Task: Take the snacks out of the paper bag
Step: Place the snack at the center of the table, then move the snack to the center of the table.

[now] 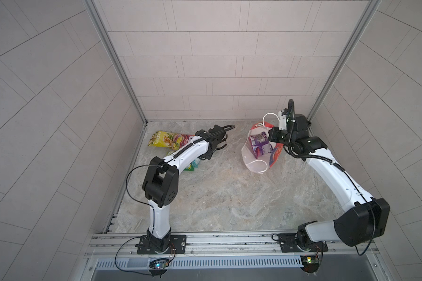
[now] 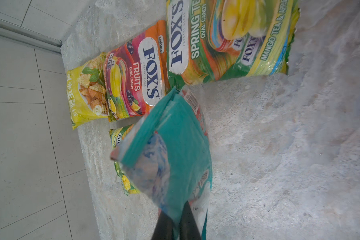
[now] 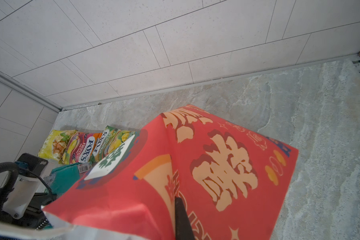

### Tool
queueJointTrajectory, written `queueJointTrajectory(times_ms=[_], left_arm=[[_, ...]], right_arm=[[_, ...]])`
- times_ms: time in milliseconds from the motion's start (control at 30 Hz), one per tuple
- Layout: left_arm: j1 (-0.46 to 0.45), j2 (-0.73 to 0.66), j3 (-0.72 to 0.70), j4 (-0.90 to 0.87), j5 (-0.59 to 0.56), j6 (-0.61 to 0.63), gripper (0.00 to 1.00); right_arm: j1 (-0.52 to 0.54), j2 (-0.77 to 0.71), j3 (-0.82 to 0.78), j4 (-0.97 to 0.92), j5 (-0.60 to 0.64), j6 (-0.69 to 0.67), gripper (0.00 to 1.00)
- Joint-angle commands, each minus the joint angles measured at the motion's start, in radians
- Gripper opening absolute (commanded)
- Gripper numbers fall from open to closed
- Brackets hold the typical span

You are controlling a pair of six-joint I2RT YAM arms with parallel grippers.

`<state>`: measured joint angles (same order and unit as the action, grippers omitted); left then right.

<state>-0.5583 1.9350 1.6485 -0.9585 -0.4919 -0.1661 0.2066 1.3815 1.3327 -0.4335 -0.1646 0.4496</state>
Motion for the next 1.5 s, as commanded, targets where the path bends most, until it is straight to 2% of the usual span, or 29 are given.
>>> queueJointTrajectory(times_ms=[0, 33, 200, 400, 567, 800, 900, 1100, 1167, 1300, 1467], left_arm=[[-0.008, 0.031, 0.033, -0.016, 0.018, -0.026, 0.13], [-0.009, 0.037, 0.036, -0.015, 0.029, -0.031, 0.20], [-0.027, 0.058, 0.061, -0.015, 0.072, -0.042, 0.33], [-0.049, 0.034, 0.045, 0.038, 0.197, -0.068, 0.34], [-0.057, 0.031, 0.012, 0.088, 0.220, -0.095, 0.37], [-0.056, 0.054, 0.008, 0.112, 0.245, -0.110, 0.36], [-0.059, 0.049, 0.001, 0.135, 0.307, -0.114, 0.37], [-0.070, 0.052, -0.085, 0.273, 0.452, -0.144, 0.20], [-0.068, 0.072, -0.094, 0.293, 0.475, -0.153, 0.18], [-0.052, 0.114, -0.109, 0.323, 0.475, -0.164, 0.18], [-0.039, 0.133, -0.123, 0.347, 0.423, -0.156, 0.17]], right_arm=[[-0.002, -0.033, -0.001, 0.030, -0.011, 0.016, 0.00], [-0.003, -0.034, -0.003, 0.031, -0.013, 0.017, 0.00], [-0.003, -0.030, -0.004, 0.035, -0.016, 0.018, 0.00], [-0.004, -0.029, -0.005, 0.037, -0.017, 0.020, 0.00], [-0.003, -0.031, -0.009, 0.042, -0.022, 0.023, 0.00], [-0.006, -0.036, -0.013, 0.047, -0.028, 0.025, 0.00], [-0.008, -0.035, -0.013, 0.047, -0.027, 0.024, 0.00], [-0.015, -0.031, -0.019, 0.055, -0.034, 0.031, 0.00], [-0.016, -0.032, -0.019, 0.055, -0.035, 0.032, 0.00], [-0.017, -0.036, -0.022, 0.059, -0.040, 0.035, 0.00], [-0.018, -0.036, -0.024, 0.062, -0.041, 0.037, 0.00]])
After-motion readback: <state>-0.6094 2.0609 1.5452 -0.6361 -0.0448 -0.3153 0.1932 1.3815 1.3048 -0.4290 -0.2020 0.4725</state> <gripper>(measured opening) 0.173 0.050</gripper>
